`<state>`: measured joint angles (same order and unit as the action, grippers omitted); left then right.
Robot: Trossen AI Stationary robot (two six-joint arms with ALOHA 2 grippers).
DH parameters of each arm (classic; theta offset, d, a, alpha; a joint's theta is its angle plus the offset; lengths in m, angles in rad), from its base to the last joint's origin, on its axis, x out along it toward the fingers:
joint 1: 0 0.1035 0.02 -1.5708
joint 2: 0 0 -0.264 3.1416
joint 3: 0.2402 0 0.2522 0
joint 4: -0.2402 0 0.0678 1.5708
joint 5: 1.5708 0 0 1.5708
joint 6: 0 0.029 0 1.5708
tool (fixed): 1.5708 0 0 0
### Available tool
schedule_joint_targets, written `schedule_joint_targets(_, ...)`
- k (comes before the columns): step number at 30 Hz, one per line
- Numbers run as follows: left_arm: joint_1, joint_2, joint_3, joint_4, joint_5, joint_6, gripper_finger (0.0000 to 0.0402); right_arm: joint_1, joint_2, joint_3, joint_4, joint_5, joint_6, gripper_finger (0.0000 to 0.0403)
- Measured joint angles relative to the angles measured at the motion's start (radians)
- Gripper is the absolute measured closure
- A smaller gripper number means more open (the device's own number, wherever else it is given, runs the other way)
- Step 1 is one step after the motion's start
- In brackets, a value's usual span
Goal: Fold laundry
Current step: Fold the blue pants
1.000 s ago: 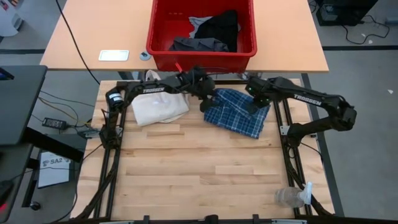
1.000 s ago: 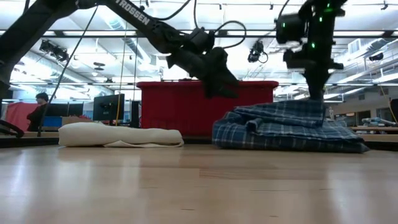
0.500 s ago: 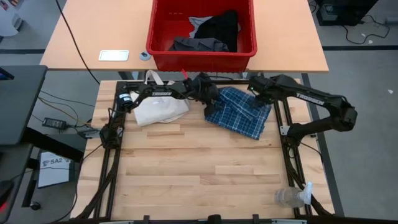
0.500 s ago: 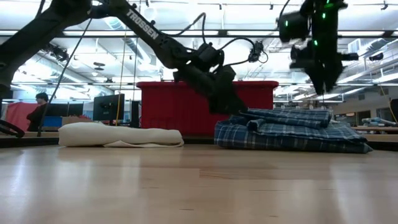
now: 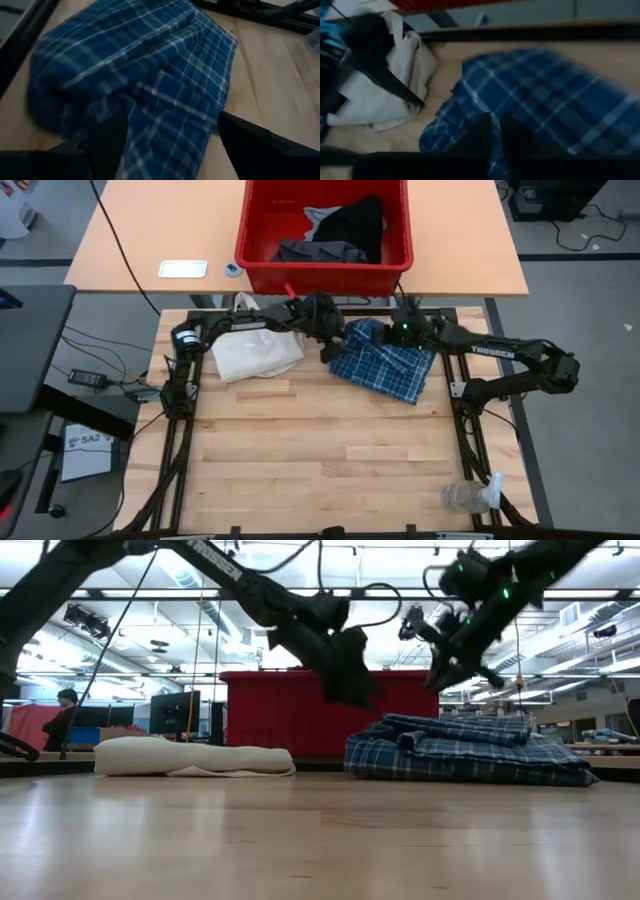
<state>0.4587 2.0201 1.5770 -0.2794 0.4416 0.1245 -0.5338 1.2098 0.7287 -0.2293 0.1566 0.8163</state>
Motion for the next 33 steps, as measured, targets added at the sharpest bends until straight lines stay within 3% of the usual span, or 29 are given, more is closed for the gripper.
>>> schedule_joint_targets(3,0.019,-0.031,0.0,-0.035,0.0,-0.003,0.0089,-0.021,0.011,-0.13,0.19,-0.045,0.047,0.0394)
schedule_joint_targets(9,0.034,-0.05,-0.001,-0.051,-0.001,-0.012,0.0089,-0.053,0.09,-0.253,0.307,-0.136,0.135,0.0396)
schedule_joint_targets(22,0.044,-0.05,-0.001,-0.039,-0.008,-0.012,0.0089,-0.128,0.296,-0.26,0.331,-0.132,0.202,0.04)
schedule_joint_targets(33,0.061,-0.05,-0.001,-0.039,-0.011,-0.055,0.0089,-0.267,0.2,-0.265,0.166,-0.017,0.179,0.0402)
